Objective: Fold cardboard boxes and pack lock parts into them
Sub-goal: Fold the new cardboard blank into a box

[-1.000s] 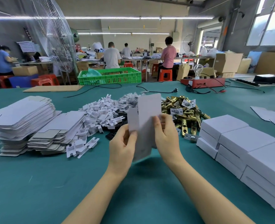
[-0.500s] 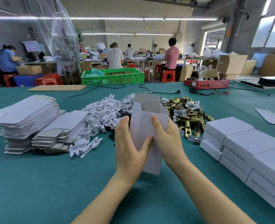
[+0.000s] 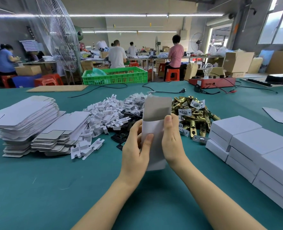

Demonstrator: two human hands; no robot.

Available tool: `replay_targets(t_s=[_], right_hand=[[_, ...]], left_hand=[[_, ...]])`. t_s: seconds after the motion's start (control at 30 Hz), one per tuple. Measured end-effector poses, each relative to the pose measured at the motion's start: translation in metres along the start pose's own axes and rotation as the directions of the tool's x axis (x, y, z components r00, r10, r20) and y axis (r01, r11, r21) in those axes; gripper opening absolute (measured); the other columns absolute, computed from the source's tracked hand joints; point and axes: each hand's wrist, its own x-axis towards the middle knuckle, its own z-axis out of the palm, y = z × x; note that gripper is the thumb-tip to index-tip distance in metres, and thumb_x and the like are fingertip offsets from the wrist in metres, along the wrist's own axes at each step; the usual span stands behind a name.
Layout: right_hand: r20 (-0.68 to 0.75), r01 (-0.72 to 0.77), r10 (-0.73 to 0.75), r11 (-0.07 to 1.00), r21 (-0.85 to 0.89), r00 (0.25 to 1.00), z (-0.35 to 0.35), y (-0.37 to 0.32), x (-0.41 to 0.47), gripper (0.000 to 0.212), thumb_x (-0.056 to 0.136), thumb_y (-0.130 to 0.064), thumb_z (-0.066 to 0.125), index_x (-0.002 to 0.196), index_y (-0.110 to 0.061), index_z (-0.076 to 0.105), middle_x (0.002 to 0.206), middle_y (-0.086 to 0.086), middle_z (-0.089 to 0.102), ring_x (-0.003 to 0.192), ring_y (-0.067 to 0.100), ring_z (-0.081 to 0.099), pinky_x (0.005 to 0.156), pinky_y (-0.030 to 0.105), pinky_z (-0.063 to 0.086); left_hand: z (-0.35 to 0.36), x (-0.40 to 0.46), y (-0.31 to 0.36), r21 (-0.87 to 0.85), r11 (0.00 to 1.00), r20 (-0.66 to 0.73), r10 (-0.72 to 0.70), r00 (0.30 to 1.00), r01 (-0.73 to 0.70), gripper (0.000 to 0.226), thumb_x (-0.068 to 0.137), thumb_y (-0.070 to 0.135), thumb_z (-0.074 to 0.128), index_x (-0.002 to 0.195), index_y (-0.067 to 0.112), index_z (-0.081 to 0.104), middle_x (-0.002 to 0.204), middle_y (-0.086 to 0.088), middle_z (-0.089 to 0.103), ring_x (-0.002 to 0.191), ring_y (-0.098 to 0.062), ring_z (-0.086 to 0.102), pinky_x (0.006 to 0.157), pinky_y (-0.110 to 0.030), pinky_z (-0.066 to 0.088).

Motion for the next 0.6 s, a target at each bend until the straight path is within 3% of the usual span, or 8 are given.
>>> replay_targets(t_s=[0.1, 0.23, 0.3, 0.37, 0.43, 0.47, 0.53, 0.6], right_hand=[[0.003, -0.021, 0.021, 0.999, 0.036, 1.0, -0.003, 0.0, 0.0, 0.036, 0.093, -0.052, 0.022, 0.097, -0.023, 0.044, 0.094, -0.003, 0.052, 0.085, 0.002, 0.051, 0.079, 0.012, 0.041], [0.03, -0.029, 0.028, 0.997, 0.066, 0.999, -0.003, -0.001, -0.001, 0.032, 0.095, -0.049, 0.02, 0.1, -0.033, 0.048, 0.091, -0.025, 0.052, 0.08, -0.023, 0.048, 0.073, -0.003, 0.035], [0.043, -0.042, 0.038, 0.995, 0.095, 0.998, -0.004, -0.001, -0.001, 0.033, 0.099, -0.045, 0.019, 0.106, -0.033, 0.05, 0.084, -0.037, 0.055, 0.081, -0.027, 0.048, 0.072, -0.005, 0.035], [0.05, -0.055, 0.05, 0.994, 0.098, 0.998, -0.003, -0.002, -0.001, 0.032, 0.099, -0.047, 0.019, 0.102, -0.038, 0.05, 0.086, -0.042, 0.057, 0.084, -0.025, 0.05, 0.073, -0.005, 0.035], [0.051, -0.072, 0.067, 0.993, 0.099, 0.996, -0.003, -0.002, -0.001, 0.037, 0.094, -0.056, 0.02, 0.101, -0.038, 0.051, 0.094, -0.033, 0.06, 0.089, -0.017, 0.054, 0.077, 0.0, 0.038], [0.049, -0.086, 0.082, 0.991, 0.101, 0.995, -0.003, -0.002, -0.001, 0.04, 0.091, -0.061, 0.021, 0.102, -0.039, 0.053, 0.096, -0.027, 0.061, 0.09, -0.014, 0.056, 0.077, 0.001, 0.039], [0.042, -0.138, 0.134, 0.983, 0.124, 0.99, -0.004, -0.002, -0.001, 0.045, 0.086, -0.065, 0.023, 0.1, -0.038, 0.056, 0.094, -0.021, 0.063, 0.084, -0.013, 0.058, 0.071, 0.001, 0.041], [0.03, -0.2, 0.197, 0.969, 0.147, 0.98, -0.004, -0.001, -0.001, 0.053, 0.086, -0.069, 0.025, 0.103, -0.031, 0.058, 0.098, -0.007, 0.066, 0.085, -0.002, 0.062, 0.07, 0.008, 0.046]], left_hand=[[0.0, -0.001, 0.0, 0.044, 0.997, 0.024, 0.066, 0.998, -0.067, 0.064, 0.094, 0.027, 0.053, 0.13, 0.073, 0.027, 0.128, 0.011, 0.064, 0.108, -0.004, 0.065, 0.088, -0.014, 0.05], [-0.004, 0.004, -0.007, 0.041, 0.994, 0.067, 0.098, 0.993, -0.101, 0.065, 0.093, 0.032, 0.053, 0.133, 0.073, 0.023, 0.13, 0.012, 0.062, 0.089, -0.013, 0.069, 0.08, -0.026, 0.055], [-0.008, 0.006, -0.01, 0.065, 0.992, 0.078, 0.1, 0.992, -0.105, 0.062, 0.094, 0.033, 0.053, 0.133, 0.073, 0.026, 0.117, 0.016, 0.065, 0.079, -0.03, 0.065, 0.074, -0.03, 0.053], [-0.009, 0.008, -0.01, 0.076, 0.992, 0.092, 0.095, 0.991, -0.102, 0.058, 0.095, 0.031, 0.051, 0.133, 0.07, 0.03, 0.094, 0.004, 0.065, 0.067, -0.035, 0.057, 0.066, -0.028, 0.05], [-0.01, 0.009, -0.01, 0.084, 0.991, 0.094, 0.093, 0.991, -0.1, 0.055, 0.096, 0.028, 0.05, 0.133, 0.066, 0.035, 0.082, -0.012, 0.057, 0.052, -0.02, 0.042, 0.057, -0.02, 0.041], [-0.01, 0.009, -0.011, 0.086, 0.991, 0.095, 0.097, 0.991, -0.106, 0.052, 0.097, 0.026, 0.05, 0.132, 0.063, 0.038, 0.078, -0.011, 0.052, 0.051, -0.01, 0.034, 0.055, -0.017, 0.036], [-0.011, 0.009, -0.012, 0.099, 0.988, 0.104, 0.11, 0.989, -0.12, 0.045, 0.097, 0.022, 0.05, 0.13, 0.053, 0.045, 0.069, -0.001, 0.045, 0.051, -0.007, 0.029, 0.053, -0.013, 0.031], [-0.012, 0.009, -0.011, 0.11, 0.987, 0.115, 0.107, 0.988, -0.12, 0.038, 0.098, 0.021, 0.049, 0.129, 0.044, 0.048, 0.073, 0.003, 0.052, 0.05, -0.007, 0.028, 0.051, -0.013, 0.029]])
